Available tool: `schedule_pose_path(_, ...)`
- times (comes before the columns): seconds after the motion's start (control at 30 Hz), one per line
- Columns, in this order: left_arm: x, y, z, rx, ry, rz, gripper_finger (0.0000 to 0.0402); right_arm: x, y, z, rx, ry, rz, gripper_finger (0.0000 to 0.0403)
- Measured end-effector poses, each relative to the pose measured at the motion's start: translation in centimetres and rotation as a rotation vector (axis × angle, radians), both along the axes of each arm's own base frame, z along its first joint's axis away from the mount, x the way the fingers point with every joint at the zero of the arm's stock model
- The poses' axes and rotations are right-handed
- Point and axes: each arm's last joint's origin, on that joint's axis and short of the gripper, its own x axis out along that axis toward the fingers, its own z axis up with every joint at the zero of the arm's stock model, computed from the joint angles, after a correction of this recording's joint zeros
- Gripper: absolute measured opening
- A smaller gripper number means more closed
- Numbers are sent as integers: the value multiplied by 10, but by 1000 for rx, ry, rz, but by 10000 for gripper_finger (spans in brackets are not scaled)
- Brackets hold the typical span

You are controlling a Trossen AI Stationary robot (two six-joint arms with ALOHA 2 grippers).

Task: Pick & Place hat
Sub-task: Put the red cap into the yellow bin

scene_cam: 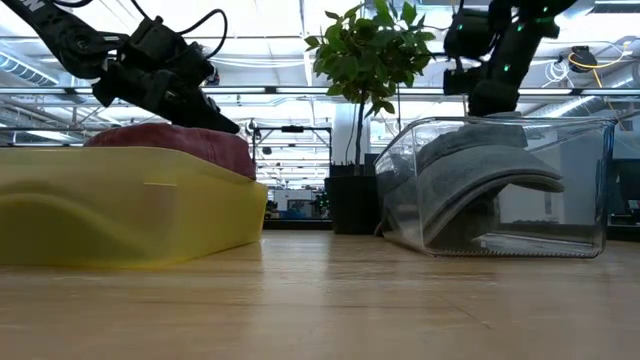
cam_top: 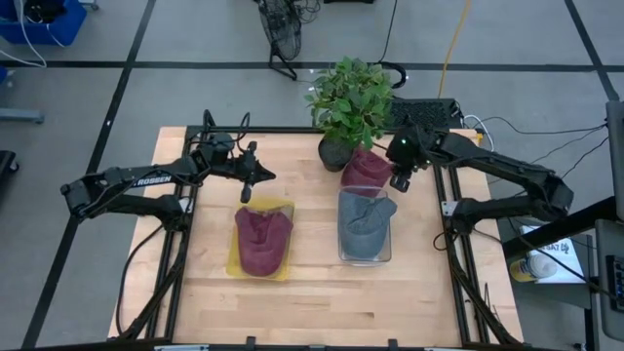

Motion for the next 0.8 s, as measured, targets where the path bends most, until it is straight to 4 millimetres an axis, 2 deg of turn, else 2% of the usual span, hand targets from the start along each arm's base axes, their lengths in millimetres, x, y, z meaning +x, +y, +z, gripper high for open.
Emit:
schedule_pose_path(0.13, 0, 0, -1, -11, 8, 2, 29, 7, -8, -13, -49, 1, 72, 180)
schedule_pose_path(0.3, 0, 0, -1, -11, 13, 1, 40, 10, -15, -28, -33, 37, 73, 207)
schedule_pose_path(0.57, -1, 0, -1, -11, 14, 1, 42, 14, -17, -60, -29, 54, 139, 213)
schedule_pose_path(0.8, -1, 0, -2, -17, 18, 2, 42, 13, -17, -78, -53, 41, 163, 212)
